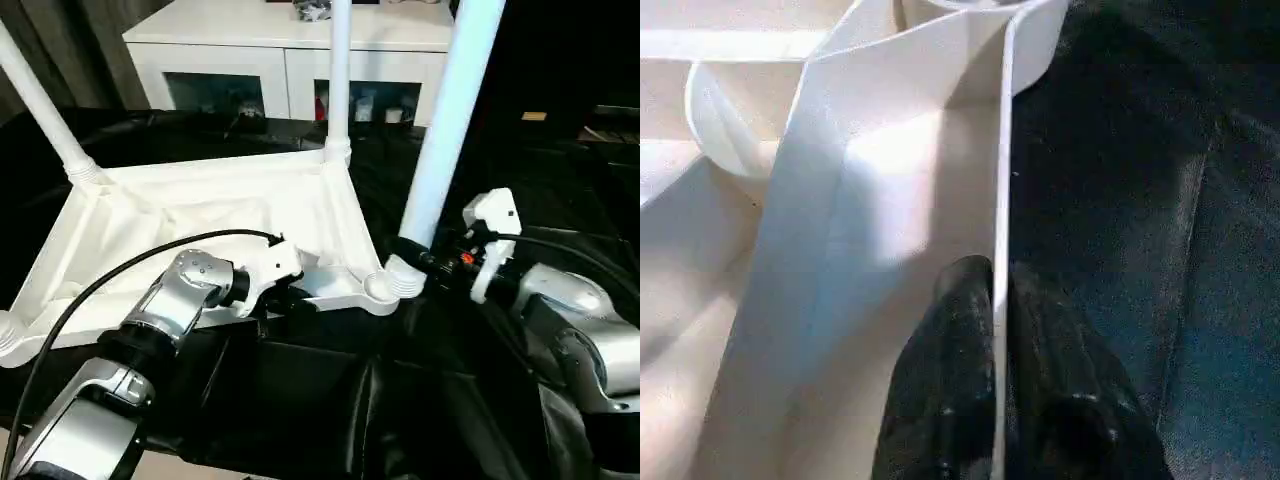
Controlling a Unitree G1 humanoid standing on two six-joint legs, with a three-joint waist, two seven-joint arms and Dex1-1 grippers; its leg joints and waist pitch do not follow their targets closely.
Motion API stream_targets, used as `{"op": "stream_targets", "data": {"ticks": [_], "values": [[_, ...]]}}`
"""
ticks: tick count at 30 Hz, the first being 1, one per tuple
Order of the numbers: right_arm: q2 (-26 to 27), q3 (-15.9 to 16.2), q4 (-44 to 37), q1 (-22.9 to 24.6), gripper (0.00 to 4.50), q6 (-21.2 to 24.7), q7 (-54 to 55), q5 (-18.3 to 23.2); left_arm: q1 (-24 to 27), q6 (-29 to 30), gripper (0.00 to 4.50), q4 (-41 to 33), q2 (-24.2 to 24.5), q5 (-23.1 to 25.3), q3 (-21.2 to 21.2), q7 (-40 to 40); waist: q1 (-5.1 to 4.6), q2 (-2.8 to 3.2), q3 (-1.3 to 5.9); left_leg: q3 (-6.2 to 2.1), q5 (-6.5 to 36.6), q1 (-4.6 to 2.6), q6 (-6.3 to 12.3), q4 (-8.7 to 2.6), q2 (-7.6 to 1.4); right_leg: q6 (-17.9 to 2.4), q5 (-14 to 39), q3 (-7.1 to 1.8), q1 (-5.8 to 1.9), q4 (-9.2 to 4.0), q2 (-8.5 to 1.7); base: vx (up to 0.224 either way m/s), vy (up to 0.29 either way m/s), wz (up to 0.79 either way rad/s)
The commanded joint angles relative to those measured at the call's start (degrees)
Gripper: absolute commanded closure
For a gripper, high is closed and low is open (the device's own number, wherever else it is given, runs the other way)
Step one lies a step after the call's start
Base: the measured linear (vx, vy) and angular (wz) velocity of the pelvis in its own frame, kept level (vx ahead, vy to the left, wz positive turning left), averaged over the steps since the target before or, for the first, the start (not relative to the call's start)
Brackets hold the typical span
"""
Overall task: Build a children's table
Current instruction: Insert table leg to table base
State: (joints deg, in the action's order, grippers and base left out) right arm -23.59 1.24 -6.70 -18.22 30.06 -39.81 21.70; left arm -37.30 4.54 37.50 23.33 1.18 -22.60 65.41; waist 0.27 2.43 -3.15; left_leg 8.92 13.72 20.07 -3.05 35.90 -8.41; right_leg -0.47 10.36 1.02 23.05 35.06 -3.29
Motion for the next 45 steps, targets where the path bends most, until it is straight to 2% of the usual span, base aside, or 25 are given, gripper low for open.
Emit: {"op": "stream_targets", "data": {"ticks": [1,3,4,5,10,14,17,18,21,26,33,34,36,38,41,44,45], "values": [[0.4,1.0,1.5,-1.2,2.68,0.5,-0.1,-0.2,0.5,-0.1,4.32,1.0,0.8,1.8,-1.9,1.0,0.29,-0.21,3.75,-1.08,4.7,0.32,3.02,-4.57,-3.69,-17.1,5.6,-2.31,-3.74,-3.67,-4.56,0.000,0.000,0.00],[1.0,1.6,3.3,-2.5,2.68,0.2,0.0,-0.7,0.8,0.1,4.44,0.9,0.8,1.8,-1.8,1.1,0.23,-0.34,3.81,-1.01,4.5,0.36,2.98,-4.53,-3.67,-17.2,5.4,-2.34,-3.80,-3.64,-4.57,0.000,0.000,0.00],[1.3,2.0,4.2,-3.2,2.68,0.4,-0.1,-0.7,0.9,0.1,4.48,0.9,0.7,1.7,-1.5,1.0,0.18,-0.21,3.85,-1.04,4.1,0.37,2.96,-4.53,-3.64,-17.4,5.1,-2.28,-3.79,-3.54,-4.56,0.000,0.000,0.00],[1.4,2.0,4.3,-3.3,2.68,0.4,-0.1,-0.7,0.9,0.1,4.50,0.9,0.6,1.7,-1.4,0.9,0.23,-0.47,3.82,-0.97,4.0,0.35,3.17,-4.48,-3.66,-17.5,5.0,-2.34,-3.76,-3.56,-4.60,0.000,0.000,0.00],[2.2,3.8,7.9,-5.6,2.68,2.5,-1.4,-0.9,1.8,0.1,4.50,-0.5,0.9,1.3,-0.7,1.6,0.20,-0.47,3.78,-0.95,3.6,0.36,3.45,-4.53,-3.72,-17.5,5.3,-2.27,-3.73,-3.49,-4.59,0.000,0.000,0.00],[1.8,5.3,9.7,-6.4,2.68,3.3,-2.3,-1.3,2.8,0.4,4.50,-2.1,0.7,1.2,-0.5,1.2,0.21,-0.80,3.79,-0.90,3.1,0.47,3.72,-4.54,-3.74,-17.4,5.1,-2.29,-3.81,-3.40,-4.65,0.000,0.000,0.00],[1.4,5.8,10.5,-6.7,2.68,3.7,-2.4,-2.0,3.0,0.2,4.50,-2.1,0.7,1.3,-0.4,0.7,0.30,-0.72,3.71,-0.82,3.6,0.34,3.56,-4.56,-3.74,-16.9,6.6,-2.34,-3.67,-3.61,-4.62,0.000,0.000,0.00],[1.4,5.9,10.7,-6.8,2.68,3.7,-2.4,-2.2,3.0,0.2,4.50,-2.1,0.7,1.3,-0.4,0.7,0.23,-1.10,3.71,-0.77,3.5,0.40,3.56,-4.56,-3.72,-16.8,6.7,-2.33,-3.69,-3.65,-4.58,0.000,0.000,0.00],[1.8,5.7,13.2,-7.5,2.68,2.6,-2.0,-2.9,3.0,0.1,4.50,-2.0,0.7,1.4,-0.3,0.4,0.28,-0.70,3.67,-0.79,4.0,0.38,3.32,-4.56,-3.69,-16.6,7.9,-2.38,-3.61,-3.74,-4.67,0.000,0.000,0.00],[3.2,4.4,17.0,-8.4,2.68,1.5,-0.7,-3.2,2.8,-0.3,4.50,-1.9,0.8,2.0,0.1,-0.2,0.20,-0.70,3.64,-0.77,4.8,0.29,2.99,-4.63,-3.73,-16.7,8.3,-2.36,-3.43,-3.83,-4.60,0.000,0.000,0.00],[3.3,1.6,15.0,-5.0,2.68,0.8,0.2,-1.5,2.6,-0.9,4.50,-1.6,0.9,2.2,0.6,-1.1,0.43,-0.57,3.65,-0.75,5.0,0.23,2.90,-4.69,-3.81,-16.2,8.5,-2.44,-3.42,-3.95,-4.66,0.000,0.000,0.00],[4.0,0.1,14.1,-3.1,2.68,-0.5,1.1,-1.0,2.6,-1.1,4.50,-1.5,0.9,2.2,0.9,-1.5,0.45,-0.65,3.73,-0.79,4.6,0.31,2.91,-4.73,-3.79,-16.4,7.8,-2.41,-3.51,-3.81,-4.66,0.000,0.000,0.00],[4.9,-1.3,12.8,-1.0,2.68,-1.8,1.9,-0.4,2.5,-1.3,4.50,-1.2,0.8,2.1,1.2,-1.8,0.58,-0.29,3.62,-0.80,5.3,0.31,2.74,-4.80,-3.86,-16.2,8.1,-2.43,-3.42,-3.97,-4.71,0.000,0.000,0.00],[5.6,-2.0,11.8,0.6,2.68,-3.0,2.5,-0.1,2.4,-1.5,4.50,-1.0,0.8,2.1,1.3,-2.0,0.54,-0.28,3.62,-0.86,6.2,0.25,2.53,-4.95,-3.87,-16.1,8.5,-2.37,-3.38,-4.03,-4.69,0.000,0.000,0.00],[6.4,-2.0,9.6,3.6,2.68,-5.8,3.3,-0.4,2.2,-1.7,4.50,-0.7,0.7,2.2,1.5,-2.3,0.48,-0.05,3.48,-0.93,7.9,0.21,1.97,-5.13,-3.87,-15.7,10.9,-2.41,-3.25,-4.30,-4.65,0.000,0.000,0.00],[7.0,-1.7,8.3,5.4,2.68,-7.7,4.0,-1.1,2.0,-1.9,4.50,-0.4,0.6,2.2,1.7,-2.5,0.29,-0.03,3.44,-0.99,8.6,0.24,1.85,-5.28,-3.89,-15.5,11.0,-2.37,-3.20,-4.33,-4.55,0.000,0.000,0.00],[7.2,-1.5,7.8,6.3,2.68,-8.5,4.3,-1.6,2.0,-1.9,4.50,-0.3,0.6,2.3,1.8,-2.6,0.38,0.19,3.43,-0.99,8.7,0.26,1.81,-5.27,-3.89,-15.4,11.0,-2.41,-3.20,-4.35,-4.61,0.000,0.000,0.00]]}}
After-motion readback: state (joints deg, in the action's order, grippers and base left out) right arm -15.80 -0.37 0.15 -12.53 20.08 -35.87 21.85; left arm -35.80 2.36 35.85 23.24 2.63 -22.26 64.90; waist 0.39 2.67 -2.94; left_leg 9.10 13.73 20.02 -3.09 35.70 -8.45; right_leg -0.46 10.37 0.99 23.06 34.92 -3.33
